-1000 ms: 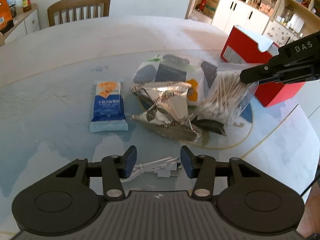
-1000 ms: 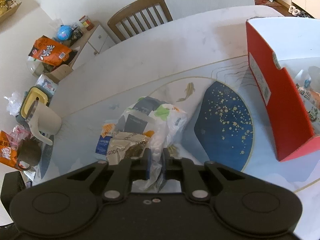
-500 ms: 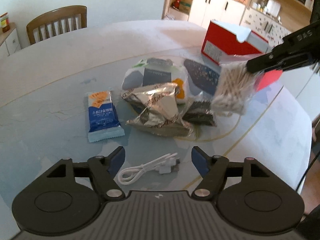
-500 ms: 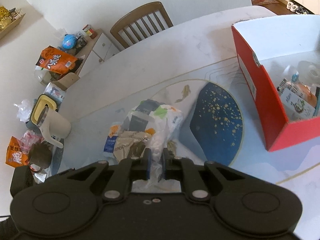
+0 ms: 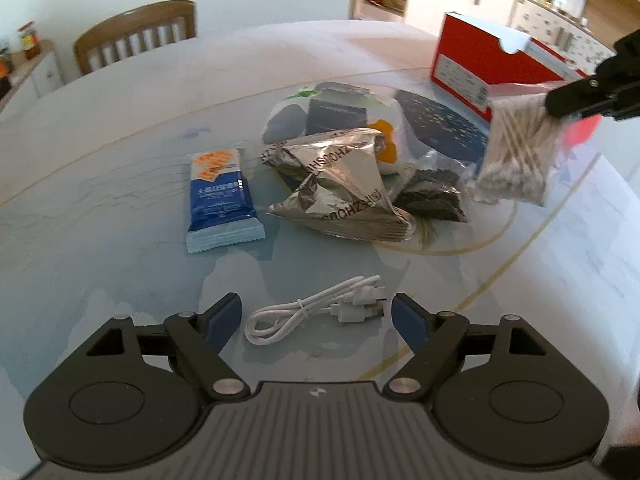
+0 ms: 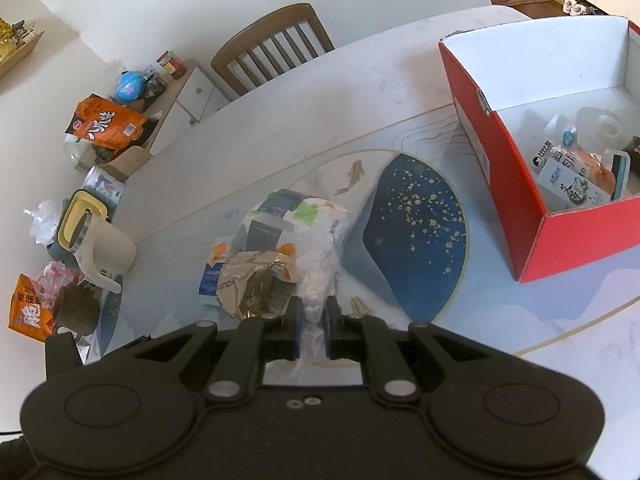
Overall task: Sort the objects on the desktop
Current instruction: 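Lift the cable and swab bag and carry both over the red box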
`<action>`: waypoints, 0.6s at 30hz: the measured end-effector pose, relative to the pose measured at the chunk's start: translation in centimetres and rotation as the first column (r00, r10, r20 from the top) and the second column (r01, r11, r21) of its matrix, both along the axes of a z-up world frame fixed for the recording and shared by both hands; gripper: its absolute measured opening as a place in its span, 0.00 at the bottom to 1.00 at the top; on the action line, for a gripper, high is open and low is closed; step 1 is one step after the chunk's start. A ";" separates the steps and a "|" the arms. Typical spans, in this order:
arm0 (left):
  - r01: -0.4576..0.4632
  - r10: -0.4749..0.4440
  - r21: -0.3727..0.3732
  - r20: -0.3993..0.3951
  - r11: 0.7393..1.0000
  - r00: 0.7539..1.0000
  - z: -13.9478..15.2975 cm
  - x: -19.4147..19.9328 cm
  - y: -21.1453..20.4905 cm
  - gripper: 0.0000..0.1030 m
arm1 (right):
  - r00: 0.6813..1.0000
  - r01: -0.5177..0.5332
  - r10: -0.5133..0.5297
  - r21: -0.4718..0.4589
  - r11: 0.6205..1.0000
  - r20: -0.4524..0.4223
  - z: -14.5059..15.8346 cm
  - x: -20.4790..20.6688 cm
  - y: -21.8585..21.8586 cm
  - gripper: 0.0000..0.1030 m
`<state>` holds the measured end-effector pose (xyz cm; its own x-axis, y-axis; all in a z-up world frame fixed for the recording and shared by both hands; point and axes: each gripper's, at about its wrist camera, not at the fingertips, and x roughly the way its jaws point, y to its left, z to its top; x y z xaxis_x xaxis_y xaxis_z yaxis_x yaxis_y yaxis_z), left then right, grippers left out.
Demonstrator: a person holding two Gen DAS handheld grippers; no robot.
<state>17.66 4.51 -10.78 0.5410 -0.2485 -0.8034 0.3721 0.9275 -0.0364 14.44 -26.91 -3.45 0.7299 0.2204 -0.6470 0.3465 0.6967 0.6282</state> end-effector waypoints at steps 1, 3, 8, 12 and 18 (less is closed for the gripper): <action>-0.020 0.020 0.005 0.008 1.000 1.000 -0.1 -0.1 -0.1 0.81 | 1.000 0.001 -0.001 0.001 1.000 0.000 0.0 -0.1 0.0 0.09; -0.044 0.043 0.009 0.027 0.999 0.999 -0.3 -0.3 -0.4 0.83 | 1.000 0.002 -0.002 0.000 1.000 -0.001 0.0 -0.1 0.0 0.09; -0.065 0.062 0.034 0.060 0.997 0.996 -0.6 -0.7 -1.1 0.84 | 1.000 0.012 -0.012 -0.001 1.000 -0.008 -0.2 -0.4 -0.1 0.09; -0.089 0.087 0.026 0.069 0.996 0.994 -0.4 -0.7 -1.0 0.73 | 1.000 0.018 -0.018 -0.001 1.000 -0.012 -0.4 -0.8 -0.3 0.09; -0.095 0.094 0.020 0.065 0.995 0.993 -0.3 -0.9 -0.8 0.72 | 1.000 0.025 -0.025 -0.008 1.000 -0.014 -0.1 -1.4 -0.5 0.09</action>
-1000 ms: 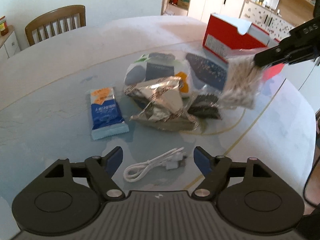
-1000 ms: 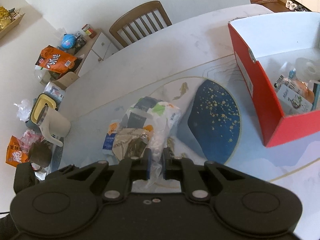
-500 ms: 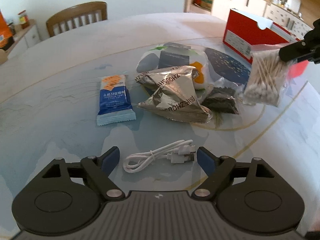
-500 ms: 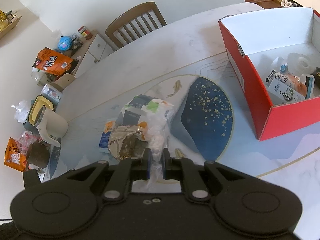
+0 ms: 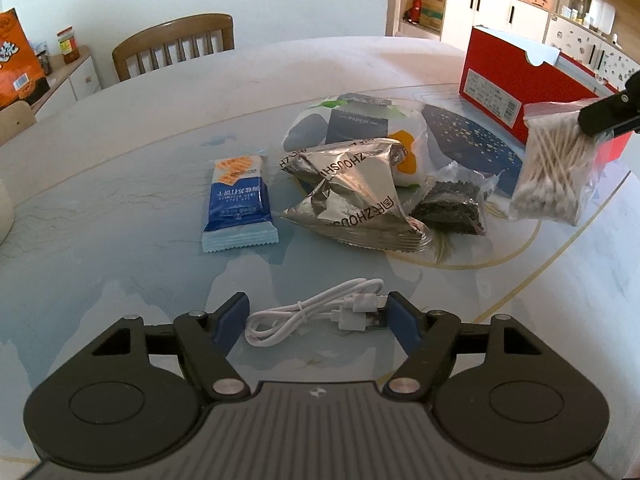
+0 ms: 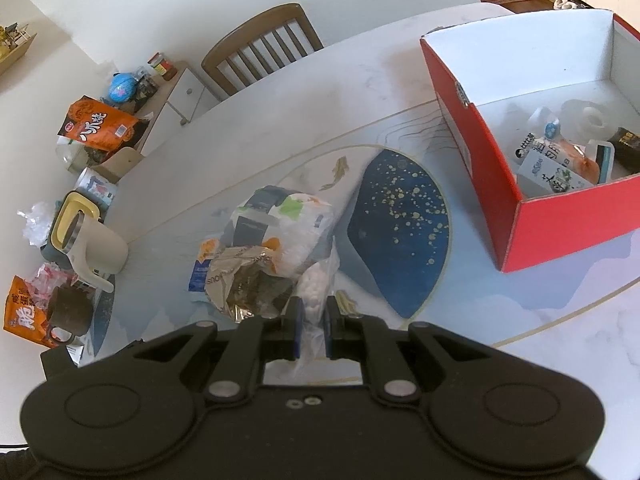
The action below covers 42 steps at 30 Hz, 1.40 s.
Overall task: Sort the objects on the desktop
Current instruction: 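Lift the cable and swab bag and carry both over the red box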
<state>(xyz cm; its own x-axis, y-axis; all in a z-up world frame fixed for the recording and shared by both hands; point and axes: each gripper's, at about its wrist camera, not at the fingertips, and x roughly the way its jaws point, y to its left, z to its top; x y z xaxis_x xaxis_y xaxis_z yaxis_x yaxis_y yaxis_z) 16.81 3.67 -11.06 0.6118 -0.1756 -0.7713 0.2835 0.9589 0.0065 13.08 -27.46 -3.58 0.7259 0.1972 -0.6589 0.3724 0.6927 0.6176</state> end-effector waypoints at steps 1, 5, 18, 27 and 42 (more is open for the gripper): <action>-0.001 0.001 -0.008 -0.005 1.000 1.000 0.1 0.0 0.0 0.72 | 1.000 0.002 -0.002 -0.001 1.000 0.001 0.1 -0.1 -0.1 0.09; 0.000 0.000 -0.023 -0.009 1.000 1.000 0.7 0.0 0.0 0.72 | 1.000 0.012 -0.012 -0.008 1.000 0.006 0.5 -0.7 -0.7 0.09; 0.042 -0.044 -0.069 -0.027 0.997 0.999 4.8 0.3 -1.6 0.72 | 0.999 0.035 -0.035 -0.016 0.999 0.012 1.4 -3.0 -2.9 0.09; 0.100 -0.100 -0.099 0.007 0.990 0.995 8.7 2.0 -5.4 0.72 | 0.999 0.049 -0.048 -0.037 0.998 0.021 2.3 -5.4 -5.5 0.09; 0.181 -0.173 -0.109 0.080 0.977 0.982 12.4 5.6 -14.3 0.72 | 0.995 0.081 -0.076 -0.090 0.993 0.062 3.4 -8.3 -13.1 0.09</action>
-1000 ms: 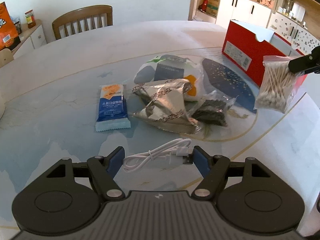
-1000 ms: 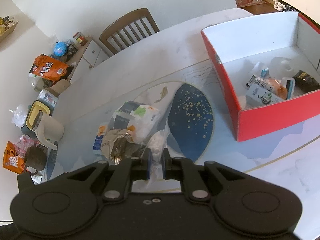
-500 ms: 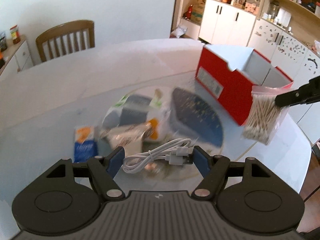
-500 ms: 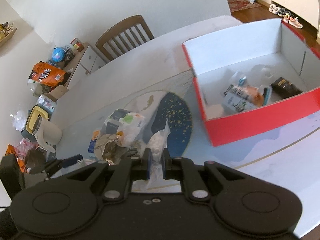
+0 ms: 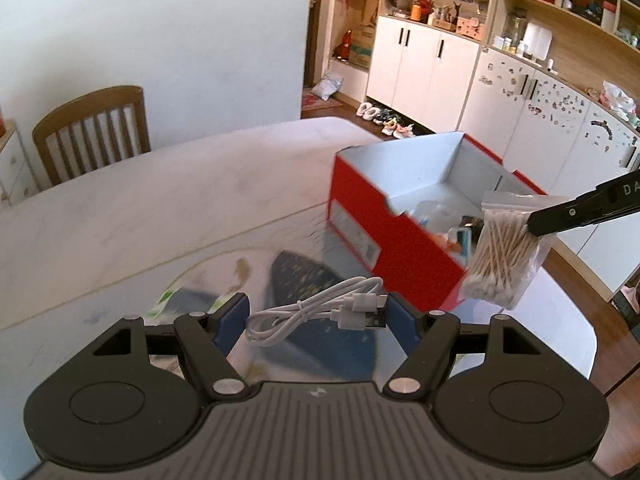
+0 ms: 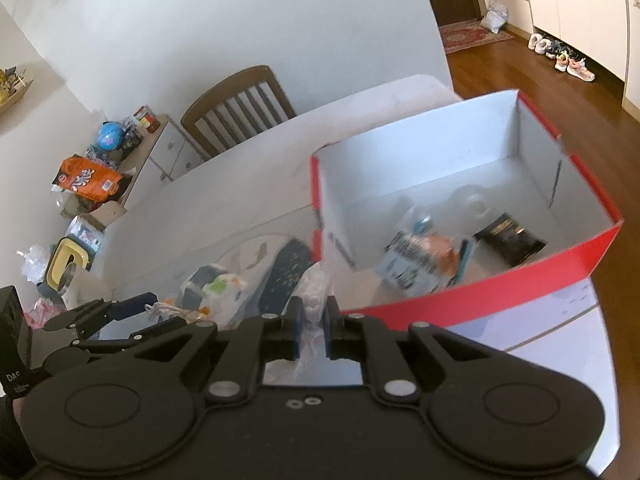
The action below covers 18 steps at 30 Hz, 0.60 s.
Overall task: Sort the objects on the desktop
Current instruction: 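Lift the cable and swab bag and carry both over the red box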
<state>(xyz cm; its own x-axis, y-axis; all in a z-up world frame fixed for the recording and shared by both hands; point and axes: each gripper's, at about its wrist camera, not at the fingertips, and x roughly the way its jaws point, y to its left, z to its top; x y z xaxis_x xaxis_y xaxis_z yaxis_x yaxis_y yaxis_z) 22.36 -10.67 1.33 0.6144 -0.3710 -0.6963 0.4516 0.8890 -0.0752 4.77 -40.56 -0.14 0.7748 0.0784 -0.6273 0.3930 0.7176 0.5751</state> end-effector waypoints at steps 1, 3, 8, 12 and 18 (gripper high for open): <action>0.004 -0.004 -0.001 0.003 1.000 1.000 0.1 0.2 -0.6 0.72 | 1.000 0.002 -0.002 -0.004 1.000 0.001 0.0 -0.2 -0.6 0.09; 0.014 -0.014 -0.002 0.012 1.000 1.000 0.5 0.6 -2.0 0.72 | 1.000 0.005 -0.005 -0.010 1.000 0.004 0.0 -0.6 -1.7 0.09; 0.041 -0.041 0.005 0.033 0.999 0.999 1.2 1.4 -5.3 0.72 | 1.000 0.015 -0.014 -0.018 1.000 0.008 -0.3 -1.6 -4.3 0.09; 0.058 -0.059 0.012 0.049 0.998 0.997 1.5 2.0 -7.8 0.72 | 1.000 0.021 -0.021 -0.025 0.999 0.010 -0.6 -2.3 -6.1 0.09; 0.075 -0.077 0.026 0.068 0.997 0.995 2.0 3.1 -10.9 0.72 | 0.999 0.035 -0.034 -0.039 0.999 0.016 -0.9 -2.8 -8.6 0.09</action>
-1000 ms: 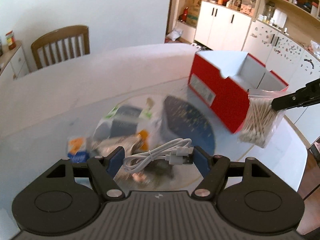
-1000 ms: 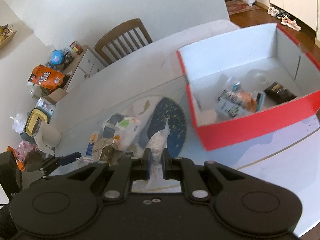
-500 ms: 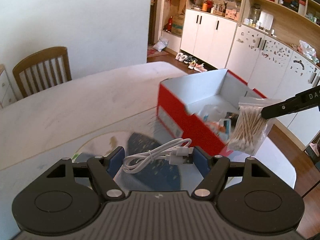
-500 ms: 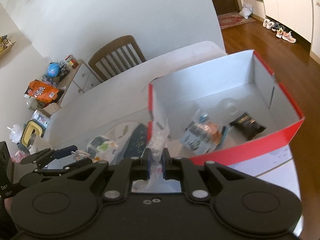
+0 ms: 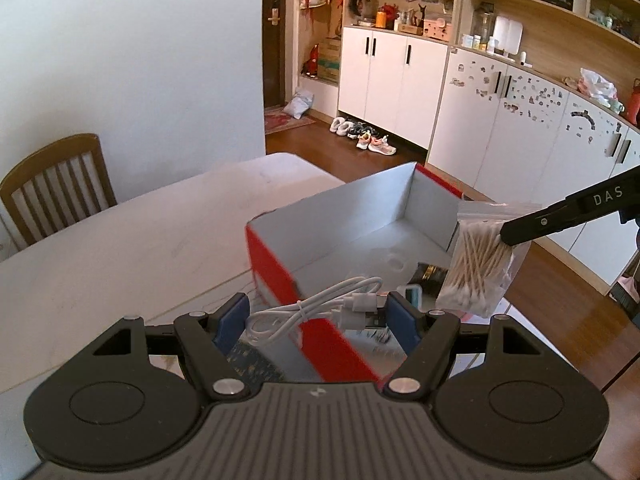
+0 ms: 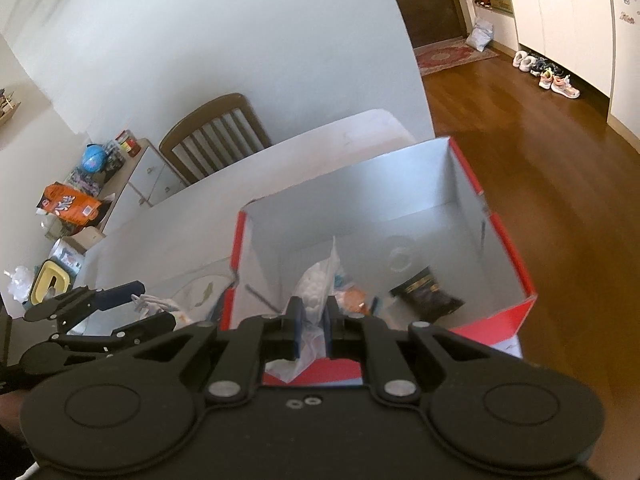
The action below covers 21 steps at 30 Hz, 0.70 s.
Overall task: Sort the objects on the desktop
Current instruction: 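Lift the cable and swab bag and carry both over the red box, then lower the cable and swab bag into the box and open both tools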
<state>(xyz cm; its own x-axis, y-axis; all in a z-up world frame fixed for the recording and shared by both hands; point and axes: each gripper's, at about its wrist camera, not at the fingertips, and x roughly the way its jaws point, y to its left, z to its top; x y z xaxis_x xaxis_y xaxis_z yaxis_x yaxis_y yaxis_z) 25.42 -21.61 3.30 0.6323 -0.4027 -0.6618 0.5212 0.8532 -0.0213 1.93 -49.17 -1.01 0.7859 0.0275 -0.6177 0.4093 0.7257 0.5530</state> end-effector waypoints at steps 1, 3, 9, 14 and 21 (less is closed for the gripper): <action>0.002 -0.002 0.002 0.003 1.000 1.000 0.1 0.2 -0.4 0.72 | 1.000 0.001 -0.001 -0.001 1.000 0.001 -0.1 0.0 -0.4 0.09; 0.010 -0.010 0.007 0.009 1.000 1.000 0.1 0.6 -1.5 0.72 | 1.000 0.003 -0.003 -0.003 1.000 0.000 -0.3 -0.1 -1.2 0.09; 0.019 -0.019 0.018 -0.002 1.000 1.000 -0.3 2.1 -3.6 0.72 | 1.000 0.000 0.000 -0.005 1.000 -0.011 -1.0 0.2 -2.8 0.09; 0.025 -0.024 0.030 -0.026 0.999 0.999 -0.8 3.8 -4.9 0.72 | 0.999 -0.018 0.017 -0.020 1.000 -0.036 -1.5 1.1 -3.5 0.09; 0.032 -0.029 0.047 -0.066 0.998 0.997 -1.6 6.9 -7.0 0.72 | 0.993 -0.074 0.069 -0.050 0.996 -0.094 -2.5 2.8 -4.0 0.09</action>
